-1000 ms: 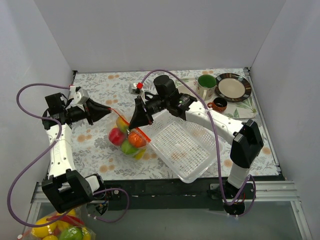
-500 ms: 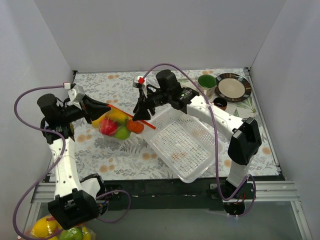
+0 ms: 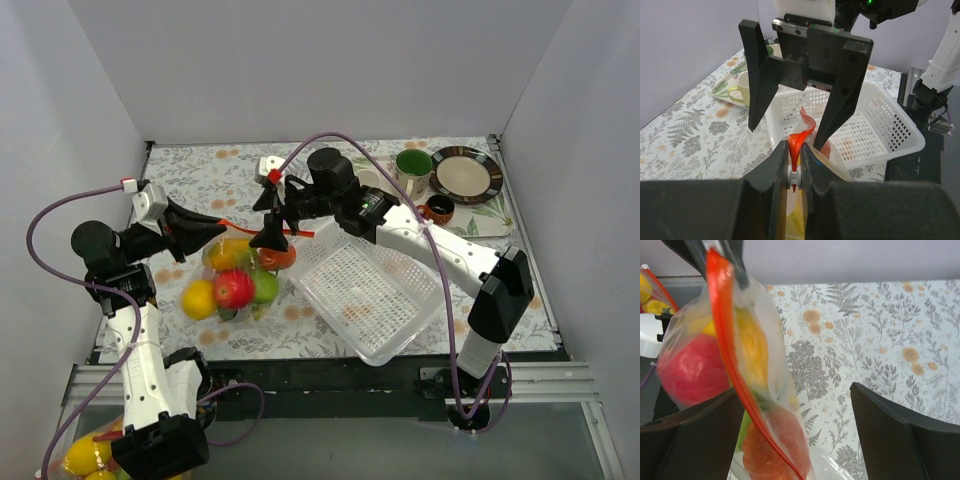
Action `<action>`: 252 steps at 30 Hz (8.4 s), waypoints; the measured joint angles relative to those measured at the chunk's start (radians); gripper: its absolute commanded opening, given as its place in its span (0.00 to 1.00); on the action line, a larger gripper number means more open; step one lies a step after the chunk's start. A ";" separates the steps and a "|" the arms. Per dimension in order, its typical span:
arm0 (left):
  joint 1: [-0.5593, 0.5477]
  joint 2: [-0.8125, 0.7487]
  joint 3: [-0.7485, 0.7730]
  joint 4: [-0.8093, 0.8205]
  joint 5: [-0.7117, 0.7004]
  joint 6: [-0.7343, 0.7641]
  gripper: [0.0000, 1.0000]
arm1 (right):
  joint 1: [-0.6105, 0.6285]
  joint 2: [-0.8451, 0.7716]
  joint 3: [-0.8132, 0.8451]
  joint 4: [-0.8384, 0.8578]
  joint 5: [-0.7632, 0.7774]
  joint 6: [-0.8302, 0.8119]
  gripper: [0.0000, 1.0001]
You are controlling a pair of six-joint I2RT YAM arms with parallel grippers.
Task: Open the zip-top bag and remove the fake food
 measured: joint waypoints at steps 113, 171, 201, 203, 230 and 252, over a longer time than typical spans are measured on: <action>-0.111 0.048 -0.052 -0.163 0.012 0.032 0.00 | 0.113 0.002 0.199 -0.051 0.000 -0.079 0.49; -0.113 -0.018 -0.084 -0.135 0.003 -0.015 0.00 | 0.145 0.019 0.215 -0.053 0.035 -0.105 0.20; -0.139 -0.010 -0.009 -0.144 -0.010 -0.054 0.00 | 0.088 -0.047 0.132 -0.025 -0.009 -0.101 0.03; -0.139 -0.007 -0.010 -0.146 -0.010 -0.046 0.06 | 0.084 -0.047 0.128 -0.018 -0.018 -0.087 0.04; -0.131 0.056 -0.056 0.097 -0.003 -0.090 0.00 | 0.049 0.026 0.200 -0.097 -0.034 -0.018 0.01; -0.133 0.072 0.131 0.163 0.032 -0.218 0.00 | -0.038 -0.141 -0.107 -0.003 -0.002 -0.060 0.01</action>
